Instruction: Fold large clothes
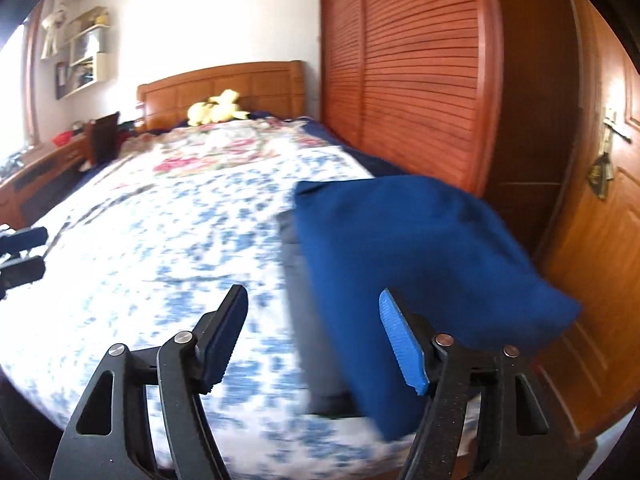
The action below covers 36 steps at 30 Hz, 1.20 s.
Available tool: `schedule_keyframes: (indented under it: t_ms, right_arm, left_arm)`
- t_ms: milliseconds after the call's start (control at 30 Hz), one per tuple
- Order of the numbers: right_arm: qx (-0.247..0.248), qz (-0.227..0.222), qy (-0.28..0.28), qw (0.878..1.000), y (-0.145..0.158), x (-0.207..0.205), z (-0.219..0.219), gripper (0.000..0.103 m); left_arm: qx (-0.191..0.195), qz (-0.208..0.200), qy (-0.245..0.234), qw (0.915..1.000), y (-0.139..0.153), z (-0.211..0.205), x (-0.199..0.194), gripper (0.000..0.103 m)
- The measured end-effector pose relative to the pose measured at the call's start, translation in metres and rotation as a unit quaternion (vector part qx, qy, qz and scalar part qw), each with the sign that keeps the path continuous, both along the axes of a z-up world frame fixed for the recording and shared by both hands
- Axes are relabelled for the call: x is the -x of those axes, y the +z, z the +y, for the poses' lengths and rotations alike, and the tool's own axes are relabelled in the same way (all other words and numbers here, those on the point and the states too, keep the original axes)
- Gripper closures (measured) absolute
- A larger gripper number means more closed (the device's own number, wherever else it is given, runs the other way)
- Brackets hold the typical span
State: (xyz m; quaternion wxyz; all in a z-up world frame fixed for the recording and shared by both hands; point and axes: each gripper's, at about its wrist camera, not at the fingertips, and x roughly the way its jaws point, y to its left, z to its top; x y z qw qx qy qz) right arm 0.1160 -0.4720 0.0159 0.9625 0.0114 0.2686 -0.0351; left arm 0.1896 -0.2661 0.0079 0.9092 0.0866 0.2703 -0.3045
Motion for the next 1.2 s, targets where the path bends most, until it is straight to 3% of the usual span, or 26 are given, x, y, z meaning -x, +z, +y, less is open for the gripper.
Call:
schedule_keyframes:
  t_ms: [367, 567, 833, 1200]
  right_arm:
    - [-0.019, 0.023, 0.073, 0.997, -0.03, -0.029, 0.099, 0.025]
    - [-0.021, 0.027, 0.096, 0.995, -0.04, -0.032, 0.153, 0.025]
    - [-0.03, 0.012, 0.139, 0.99, -0.034, -0.011, 0.219, 0.025]
    - [-0.038, -0.021, 0.186, 0.982, -0.011, 0.025, 0.277, 0.025]
  left_arm:
    - [-0.01, 0.046, 0.098, 0.9941, -0.051, 0.077, -0.01, 0.048]
    - [-0.023, 0.031, 0.162, 0.986, -0.061, 0.128, 0.01, 0.048]
    - [-0.017, 0.011, 0.242, 0.9701, -0.049, 0.195, 0.052, 0.048]
    - [0.022, -0.027, 0.293, 0.9556, -0.022, 0.245, 0.106, 0.048]
